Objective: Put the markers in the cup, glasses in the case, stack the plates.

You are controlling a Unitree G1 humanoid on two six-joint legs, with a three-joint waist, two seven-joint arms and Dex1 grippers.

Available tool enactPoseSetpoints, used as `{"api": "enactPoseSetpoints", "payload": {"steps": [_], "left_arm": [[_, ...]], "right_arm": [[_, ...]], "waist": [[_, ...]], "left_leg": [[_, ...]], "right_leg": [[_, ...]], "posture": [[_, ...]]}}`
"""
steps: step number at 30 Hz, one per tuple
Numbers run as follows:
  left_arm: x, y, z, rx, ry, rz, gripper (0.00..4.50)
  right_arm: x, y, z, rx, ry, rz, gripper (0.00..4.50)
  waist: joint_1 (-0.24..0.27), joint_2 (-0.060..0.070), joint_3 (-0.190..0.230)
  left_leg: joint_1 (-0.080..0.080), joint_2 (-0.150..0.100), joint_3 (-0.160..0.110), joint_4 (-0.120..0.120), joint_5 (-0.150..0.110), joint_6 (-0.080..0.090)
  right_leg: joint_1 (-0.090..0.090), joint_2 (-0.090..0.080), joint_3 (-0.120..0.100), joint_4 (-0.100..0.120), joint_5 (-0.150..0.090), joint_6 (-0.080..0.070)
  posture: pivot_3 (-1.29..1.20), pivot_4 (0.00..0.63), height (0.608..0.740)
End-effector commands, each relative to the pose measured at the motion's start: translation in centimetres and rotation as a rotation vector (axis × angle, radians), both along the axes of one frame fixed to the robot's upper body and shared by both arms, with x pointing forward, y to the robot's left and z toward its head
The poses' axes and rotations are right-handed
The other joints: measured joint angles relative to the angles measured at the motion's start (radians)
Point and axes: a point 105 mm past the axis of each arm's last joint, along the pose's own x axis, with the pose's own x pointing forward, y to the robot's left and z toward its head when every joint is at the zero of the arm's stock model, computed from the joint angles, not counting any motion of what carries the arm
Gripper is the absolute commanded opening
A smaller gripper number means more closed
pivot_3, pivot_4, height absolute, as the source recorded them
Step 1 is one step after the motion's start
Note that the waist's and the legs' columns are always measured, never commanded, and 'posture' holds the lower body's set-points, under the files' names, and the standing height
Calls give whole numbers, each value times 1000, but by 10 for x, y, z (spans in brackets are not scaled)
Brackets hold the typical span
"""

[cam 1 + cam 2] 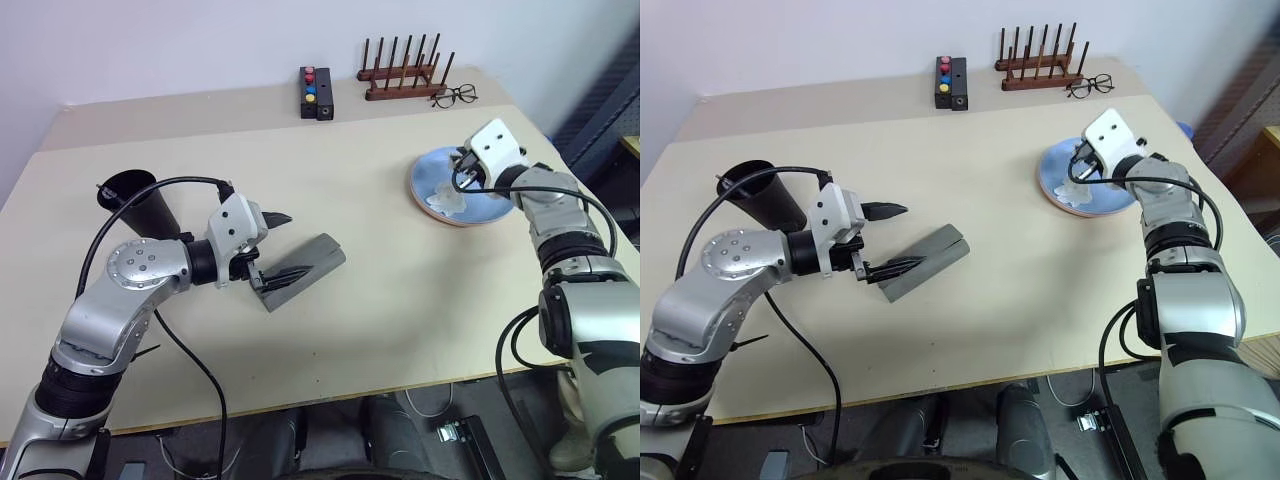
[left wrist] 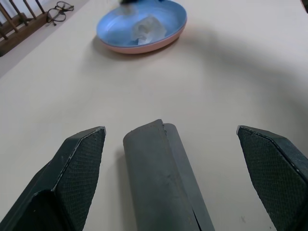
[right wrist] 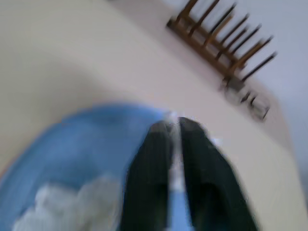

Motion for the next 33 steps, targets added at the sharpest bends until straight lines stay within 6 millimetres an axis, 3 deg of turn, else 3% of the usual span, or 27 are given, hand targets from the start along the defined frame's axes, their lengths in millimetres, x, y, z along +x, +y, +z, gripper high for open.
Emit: {"api": "enactPoseSetpoints", "payload": {"steps": [1,4,5,8,10,13,16,19,26,33], "left_arm": [[0,-1,7,-6,-35,-7,4500],[1,0,6,-17,-25,3,4500],[4,2,7,-37,-35,32,4500],[16,7,13,-112,-66,120,4500],[30,18,26,-250,-154,251,4500],[34,28,21,-303,-141,319,4500],[15,29,2,-299,20,224,4500],[-10,33,-14,-294,88,174,4500],[-52,55,-33,-238,114,217,4500],[-68,94,-34,-166,35,369,4500]], "right_arm": [[0,-7,13,11,-39,-19,2747],[0,-11,17,13,-60,-35,4400],[0,-11,21,36,-74,-31,4464],[-1,-8,32,101,-97,-1,4464],[-3,0,43,218,-91,75,4464],[-13,11,52,303,-69,205,4464],[-43,24,52,387,84,417,4464],[-83,19,36,363,221,510,4464],[-140,-9,17,322,302,438,4464],[-171,-21,11,293,269,348,4464]], "waist": [[0,0,0],[0,0,0],[0,0,0],[3,0,0],[4,0,0],[2,0,0],[3,0,0],[13,0,0],[32,2,0],[35,2,0]], "left_leg": [[0,0,0,0,0,0],[0,0,0,0,0,0],[0,0,0,0,0,0],[0,0,0,0,0,0],[0,0,0,1,0,0],[0,0,0,1,0,0],[0,1,0,-1,0,0],[-2,0,-1,0,-1,1],[0,0,1,1,-2,3],[2,0,1,1,-4,7]], "right_leg": [[0,0,0,0,0,0],[0,0,0,0,0,0],[0,0,0,0,0,0],[0,0,0,0,0,0],[0,0,0,0,0,0],[0,0,0,0,0,0],[0,0,0,0,0,0],[-1,-1,0,-1,0,0],[1,-4,0,-1,0,0],[3,-4,0,-1,0,0]], "posture": [[0,150,740],[0,150,740],[0,150,740],[0,150,740],[0,150,740],[0,150,740],[0,150,740],[0,150,740],[0,150,740],[0,150,740]]}}
